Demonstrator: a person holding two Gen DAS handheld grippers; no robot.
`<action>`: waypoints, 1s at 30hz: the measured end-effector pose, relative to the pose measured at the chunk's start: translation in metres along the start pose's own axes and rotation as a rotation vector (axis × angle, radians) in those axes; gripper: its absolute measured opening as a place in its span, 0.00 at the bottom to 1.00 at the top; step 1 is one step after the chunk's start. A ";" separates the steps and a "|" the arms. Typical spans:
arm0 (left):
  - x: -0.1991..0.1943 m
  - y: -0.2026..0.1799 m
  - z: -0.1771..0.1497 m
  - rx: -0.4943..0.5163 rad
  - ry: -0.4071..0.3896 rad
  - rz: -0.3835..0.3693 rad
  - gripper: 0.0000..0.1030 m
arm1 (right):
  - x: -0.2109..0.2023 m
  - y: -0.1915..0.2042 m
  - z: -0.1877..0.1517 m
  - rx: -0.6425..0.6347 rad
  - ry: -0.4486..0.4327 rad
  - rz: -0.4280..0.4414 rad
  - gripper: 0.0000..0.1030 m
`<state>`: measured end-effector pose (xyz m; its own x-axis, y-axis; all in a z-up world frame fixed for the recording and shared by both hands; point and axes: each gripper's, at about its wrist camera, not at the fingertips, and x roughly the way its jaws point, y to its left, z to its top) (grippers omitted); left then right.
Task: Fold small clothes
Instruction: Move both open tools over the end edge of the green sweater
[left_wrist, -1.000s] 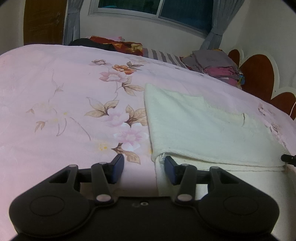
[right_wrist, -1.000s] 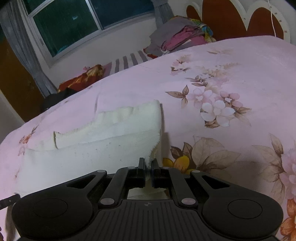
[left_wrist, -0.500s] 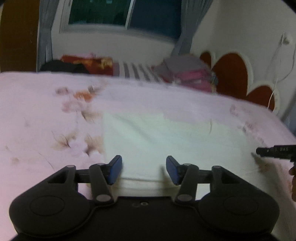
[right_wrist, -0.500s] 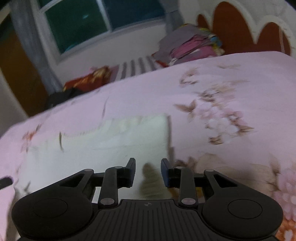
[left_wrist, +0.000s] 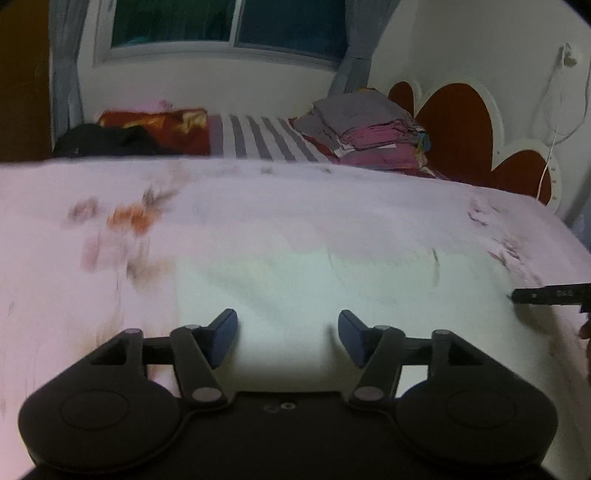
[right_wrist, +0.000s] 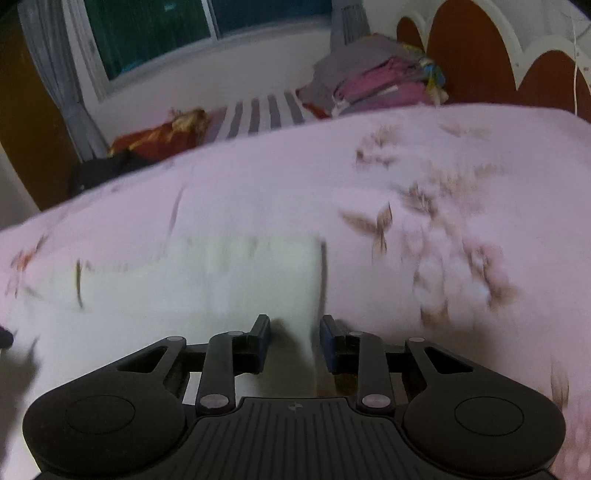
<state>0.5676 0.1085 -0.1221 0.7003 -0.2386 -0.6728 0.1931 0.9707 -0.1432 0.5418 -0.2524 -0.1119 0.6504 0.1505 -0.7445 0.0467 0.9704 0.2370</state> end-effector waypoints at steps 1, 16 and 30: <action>0.012 0.003 0.006 0.010 0.023 -0.001 0.62 | 0.006 0.001 0.005 -0.009 0.007 0.005 0.29; 0.024 -0.050 -0.009 0.041 0.005 -0.062 0.57 | 0.014 0.091 -0.012 -0.211 0.016 0.204 0.29; -0.025 -0.006 -0.038 0.016 -0.034 0.079 0.58 | -0.008 0.006 -0.013 -0.046 -0.035 0.039 0.29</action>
<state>0.5230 0.1093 -0.1316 0.7365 -0.1625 -0.6567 0.1474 0.9859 -0.0787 0.5267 -0.2458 -0.1126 0.6775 0.1825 -0.7125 -0.0138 0.9717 0.2357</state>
